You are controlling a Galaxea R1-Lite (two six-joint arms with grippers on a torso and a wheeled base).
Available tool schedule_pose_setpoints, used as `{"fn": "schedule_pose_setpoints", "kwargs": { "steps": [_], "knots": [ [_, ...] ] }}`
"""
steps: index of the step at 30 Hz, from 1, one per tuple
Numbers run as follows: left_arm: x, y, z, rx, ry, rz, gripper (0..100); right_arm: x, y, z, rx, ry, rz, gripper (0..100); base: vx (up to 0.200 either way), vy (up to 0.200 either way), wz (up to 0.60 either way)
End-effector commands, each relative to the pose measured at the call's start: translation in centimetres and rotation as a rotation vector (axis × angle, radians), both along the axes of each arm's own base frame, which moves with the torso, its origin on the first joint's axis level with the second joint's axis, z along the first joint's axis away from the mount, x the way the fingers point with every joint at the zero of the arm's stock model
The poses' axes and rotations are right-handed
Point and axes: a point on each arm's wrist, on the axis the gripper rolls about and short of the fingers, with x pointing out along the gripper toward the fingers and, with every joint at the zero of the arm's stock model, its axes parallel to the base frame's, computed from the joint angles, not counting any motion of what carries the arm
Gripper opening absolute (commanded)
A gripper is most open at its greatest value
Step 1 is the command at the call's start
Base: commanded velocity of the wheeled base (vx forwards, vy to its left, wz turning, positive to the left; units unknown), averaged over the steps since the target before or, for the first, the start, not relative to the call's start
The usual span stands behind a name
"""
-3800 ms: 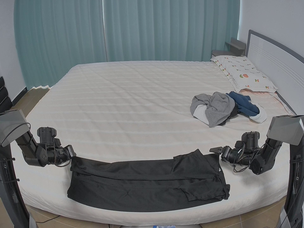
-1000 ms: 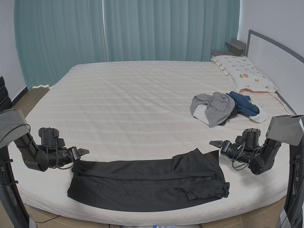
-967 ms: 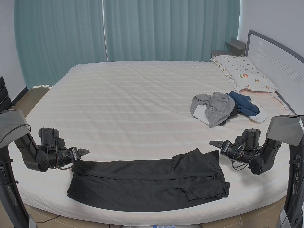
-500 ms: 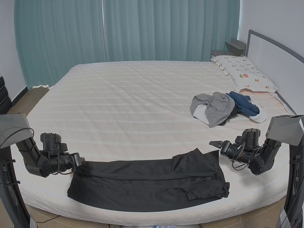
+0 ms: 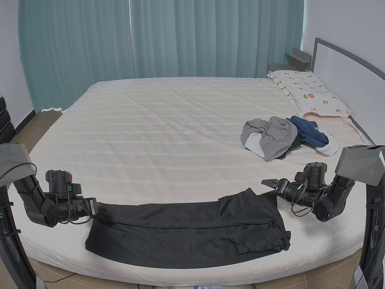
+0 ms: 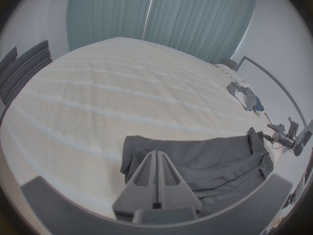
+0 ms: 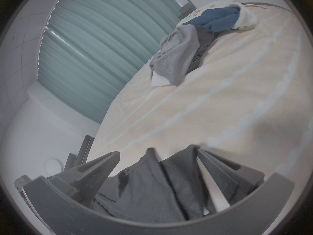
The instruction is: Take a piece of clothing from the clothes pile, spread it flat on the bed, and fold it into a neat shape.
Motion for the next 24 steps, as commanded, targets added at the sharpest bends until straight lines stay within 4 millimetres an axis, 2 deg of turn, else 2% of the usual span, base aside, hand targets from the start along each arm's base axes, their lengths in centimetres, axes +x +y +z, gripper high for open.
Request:
{"fn": "schedule_pose_setpoints", "kwargs": {
  "steps": [1, 4, 5, 8, 12, 17, 19, 24],
  "knots": [
    [0.2, 0.3, 1.1, 0.0, -0.034, 0.027, 0, -0.2, 1.2, 0.9, -0.004, -0.015, 0.035, 100, 0.0, 0.0, 0.0],
    [-0.6, 0.5, 0.9, -0.056, -0.009, 0.088, 0, -1.1, 1.4, 1.1, -0.002, -0.007, 0.045, 100, 0.0, 0.0, 0.0],
    [-0.9, 0.8, 1.3, -0.086, -0.013, 0.124, 100, -1.9, 1.3, 0.8, -0.002, 0.012, 0.047, 100, 0.0, 0.0, 0.0],
    [-1.3, 0.8, 1.5, -0.183, 0.004, 0.201, 100, -3.1, 0.9, 0.3, 0.011, 0.012, 0.048, 100, 0.0, 0.0, 0.0],
    [-0.8, 0.8, 0.5, -0.214, 0.034, 0.222, 100, -3.2, 0.9, -0.9, 0.05, -0.006, 0.039, 100, 0.0, 0.0, 0.0],
    [-0.7, 0.5, 0.1, -0.224, 0.028, 0.22, 100, -3.1, 1.0, -0.7, 0.055, -0.02, 0.048, 100, 0.0, 0.0, 0.0],
    [-0.3, 0.0, -0.8, -0.218, 0.037, 0.208, 100, -3.2, 1.2, -0.4, 0.057, -0.026, 0.052, 100, 0.0, 0.0, 0.0],
    [0.4, -0.7, -1.6, -0.255, -0.006, 0.204, 100, -3.5, 1.0, -0.5, 0.056, -0.018, 0.047, 100, 0.0, 0.0, 0.0]
  ]
}}
